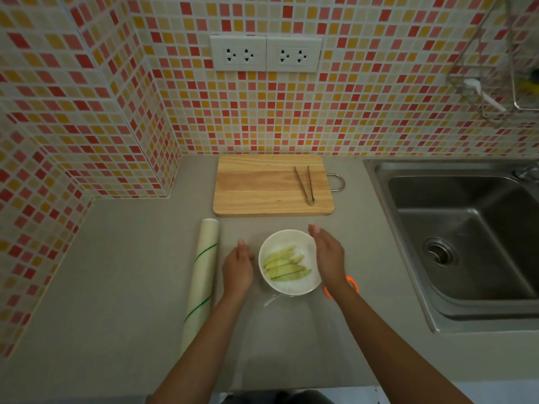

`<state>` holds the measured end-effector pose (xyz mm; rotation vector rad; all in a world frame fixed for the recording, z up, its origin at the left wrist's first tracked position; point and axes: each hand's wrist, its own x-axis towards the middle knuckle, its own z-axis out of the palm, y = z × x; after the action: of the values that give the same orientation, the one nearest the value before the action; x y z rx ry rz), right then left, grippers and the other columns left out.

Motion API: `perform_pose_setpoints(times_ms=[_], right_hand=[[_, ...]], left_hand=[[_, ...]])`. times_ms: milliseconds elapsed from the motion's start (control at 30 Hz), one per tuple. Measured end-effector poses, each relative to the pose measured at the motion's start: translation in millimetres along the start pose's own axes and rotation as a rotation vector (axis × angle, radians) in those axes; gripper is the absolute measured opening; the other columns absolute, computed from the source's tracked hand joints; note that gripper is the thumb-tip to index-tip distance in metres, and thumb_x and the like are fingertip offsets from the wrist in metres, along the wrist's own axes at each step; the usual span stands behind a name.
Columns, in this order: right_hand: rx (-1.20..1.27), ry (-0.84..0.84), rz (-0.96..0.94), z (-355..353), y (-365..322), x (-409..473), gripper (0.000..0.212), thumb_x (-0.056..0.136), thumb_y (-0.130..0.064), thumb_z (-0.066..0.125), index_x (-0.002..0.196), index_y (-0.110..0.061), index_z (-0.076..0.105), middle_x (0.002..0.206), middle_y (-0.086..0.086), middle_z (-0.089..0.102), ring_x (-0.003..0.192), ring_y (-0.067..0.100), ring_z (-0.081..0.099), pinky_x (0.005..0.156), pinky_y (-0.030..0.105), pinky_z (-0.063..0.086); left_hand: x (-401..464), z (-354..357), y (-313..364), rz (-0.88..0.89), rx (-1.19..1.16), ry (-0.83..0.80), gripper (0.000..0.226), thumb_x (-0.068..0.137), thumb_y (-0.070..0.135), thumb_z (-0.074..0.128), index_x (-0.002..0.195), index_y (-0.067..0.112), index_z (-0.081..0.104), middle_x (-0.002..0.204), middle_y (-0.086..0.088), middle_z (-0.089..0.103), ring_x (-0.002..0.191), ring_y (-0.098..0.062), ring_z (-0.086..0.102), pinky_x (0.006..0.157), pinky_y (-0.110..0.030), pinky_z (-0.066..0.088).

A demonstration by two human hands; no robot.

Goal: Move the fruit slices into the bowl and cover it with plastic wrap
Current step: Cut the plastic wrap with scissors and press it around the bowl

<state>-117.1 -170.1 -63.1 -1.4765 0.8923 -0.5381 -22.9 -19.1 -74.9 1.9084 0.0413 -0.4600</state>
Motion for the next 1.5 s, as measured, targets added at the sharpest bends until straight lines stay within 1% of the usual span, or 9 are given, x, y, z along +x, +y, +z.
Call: perform_pose_setpoints(times_ms=[100, 233, 467, 633, 767, 933, 1100, 1233, 1500], right_hand=[[-0.043, -0.107, 0.019, 0, -3, 4, 0.03, 0.097, -0.029, 0.05, 0.109, -0.013, 0.072, 0.105, 0.0, 0.073, 0.101, 0.013, 0.066, 0.091, 0.03, 0.05], [0.017, -0.048, 0.041, 5, 0, -4, 0.03, 0.099, -0.024, 0.047, 0.098, -0.01, 0.074, 0.094, 0.008, 0.074, 0.094, 0.023, 0.068, 0.084, 0.035, 0.053], [0.123, 0.06, 0.087, 12, 6, -17, 0.037, 0.1, -0.031, 0.043, 0.091, -0.016, 0.075, 0.088, 0.003, 0.075, 0.092, 0.023, 0.07, 0.088, 0.043, 0.055], [0.093, 0.067, 0.084, 13, 8, -18, 0.034, 0.099, -0.026, 0.045, 0.097, -0.011, 0.074, 0.093, 0.007, 0.075, 0.095, 0.025, 0.069, 0.09, 0.045, 0.054], [0.015, 0.054, 0.054, 9, 6, -17, 0.028, 0.097, -0.016, 0.047, 0.097, -0.012, 0.074, 0.095, 0.005, 0.074, 0.096, 0.025, 0.068, 0.088, 0.043, 0.054], [0.037, 0.059, 0.075, 5, 5, -17, 0.027, 0.096, -0.014, 0.047, 0.099, -0.008, 0.074, 0.097, 0.008, 0.074, 0.097, 0.026, 0.068, 0.088, 0.041, 0.055], [0.038, 0.055, 0.075, 5, 3, -18, 0.027, 0.097, -0.012, 0.047, 0.1, -0.006, 0.073, 0.098, 0.011, 0.073, 0.098, 0.028, 0.067, 0.089, 0.043, 0.054], [0.009, 0.039, 0.069, 6, 0, -19, 0.028, 0.097, -0.012, 0.046, 0.102, -0.005, 0.073, 0.101, 0.01, 0.073, 0.1, 0.026, 0.066, 0.091, 0.043, 0.053], [0.006, 0.04, 0.07, 7, 1, -19, 0.028, 0.097, -0.011, 0.045, 0.103, -0.003, 0.072, 0.102, 0.012, 0.073, 0.1, 0.027, 0.066, 0.093, 0.047, 0.052]], left_hand=[[-7, 10, 0, 0.02, 0.115, -0.039, 0.057, 0.102, 0.04, 0.028, 0.093, 0.003, 0.069, 0.096, -0.014, 0.071, 0.094, -0.03, 0.063, 0.084, -0.036, 0.047], [1, 14, 6, -0.015, 0.242, -0.092, 0.057, 0.102, 0.04, 0.028, 0.102, -0.004, 0.065, 0.106, -0.021, 0.067, 0.094, -0.032, 0.059, 0.076, -0.033, 0.04], [12, 7, 3, -0.159, 0.219, -0.241, 0.071, 0.098, 0.055, 0.028, 0.104, -0.004, 0.067, 0.106, -0.022, 0.069, 0.101, -0.036, 0.063, 0.095, -0.042, 0.049], [15, 4, 5, -0.252, 0.189, -0.311, 0.072, 0.096, 0.059, 0.03, 0.11, -0.002, 0.066, 0.111, -0.021, 0.068, 0.106, -0.035, 0.062, 0.095, -0.038, 0.047], [13, 3, 6, -0.268, 0.088, -0.369, 0.059, 0.097, 0.056, 0.033, 0.091, 0.009, 0.068, 0.102, -0.014, 0.069, 0.099, -0.03, 0.063, 0.086, -0.033, 0.046], [11, 1, 7, -0.227, 0.024, -0.402, 0.061, 0.096, 0.054, 0.039, 0.089, 0.004, 0.072, 0.097, -0.017, 0.072, 0.096, -0.032, 0.065, 0.094, -0.039, 0.048], [13, -1, 5, -0.204, 0.027, -0.393, 0.056, 0.095, 0.053, 0.044, 0.07, 0.01, 0.069, 0.071, -0.007, 0.069, 0.069, -0.022, 0.062, 0.066, -0.029, 0.046], [15, -6, 4, -0.186, -0.007, -0.409, 0.051, 0.096, 0.048, 0.045, 0.071, 0.011, 0.071, 0.073, -0.007, 0.071, 0.072, -0.023, 0.064, 0.071, -0.031, 0.047], [14, -7, 3, -0.217, 0.072, -0.414, 0.059, 0.092, 0.058, 0.044, 0.069, 0.01, 0.068, 0.083, -0.014, 0.069, 0.085, -0.031, 0.064, 0.089, -0.04, 0.049]])
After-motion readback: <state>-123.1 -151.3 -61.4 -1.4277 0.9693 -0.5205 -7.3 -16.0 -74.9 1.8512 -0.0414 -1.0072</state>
